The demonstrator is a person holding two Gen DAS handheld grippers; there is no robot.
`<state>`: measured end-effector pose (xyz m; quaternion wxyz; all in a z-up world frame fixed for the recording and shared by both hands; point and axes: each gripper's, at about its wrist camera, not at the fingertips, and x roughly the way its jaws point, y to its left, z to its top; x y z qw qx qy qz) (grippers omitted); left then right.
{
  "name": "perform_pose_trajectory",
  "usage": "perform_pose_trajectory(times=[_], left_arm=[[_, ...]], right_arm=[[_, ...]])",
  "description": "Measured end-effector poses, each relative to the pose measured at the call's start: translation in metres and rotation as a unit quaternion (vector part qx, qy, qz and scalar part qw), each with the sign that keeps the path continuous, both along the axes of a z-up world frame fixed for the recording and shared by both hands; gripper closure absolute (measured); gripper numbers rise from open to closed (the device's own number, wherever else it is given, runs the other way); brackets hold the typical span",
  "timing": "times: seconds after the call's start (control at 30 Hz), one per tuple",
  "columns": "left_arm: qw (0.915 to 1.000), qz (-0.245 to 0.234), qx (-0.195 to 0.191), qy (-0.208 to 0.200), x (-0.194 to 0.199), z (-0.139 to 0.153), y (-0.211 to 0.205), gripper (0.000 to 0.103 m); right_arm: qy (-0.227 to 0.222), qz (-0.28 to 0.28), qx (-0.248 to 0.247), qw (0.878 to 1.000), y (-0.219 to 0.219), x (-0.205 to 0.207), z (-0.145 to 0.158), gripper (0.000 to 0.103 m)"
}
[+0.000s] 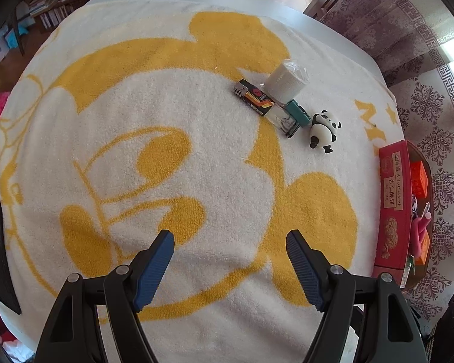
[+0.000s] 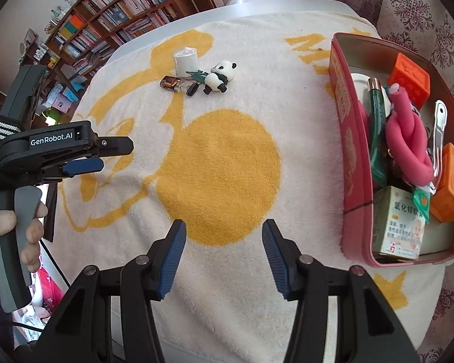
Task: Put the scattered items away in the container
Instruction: 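Move both grippers back over the panda, white roll and lighter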
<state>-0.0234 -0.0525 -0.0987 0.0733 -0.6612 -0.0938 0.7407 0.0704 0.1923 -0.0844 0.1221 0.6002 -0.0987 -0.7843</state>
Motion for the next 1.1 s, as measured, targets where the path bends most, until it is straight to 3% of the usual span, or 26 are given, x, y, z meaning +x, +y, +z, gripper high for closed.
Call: perform_pose_trajectory(times=[0.27,1.1], left_arm=[[0.9983,-0.034,-0.037,0.03,-0.01,0.007,0.006,0.025],[0.9965,-0.059,-0.05,0.031,-0.036,-0.005,0.009,0.025]], right_arm=[[-0.016,-0.006,0.002,1.0,-0.008,-0.007,-0.01,0.046],[-0.041,-0.023,-0.001,0.999,-0.021,-0.024,-0.028,0.046]])
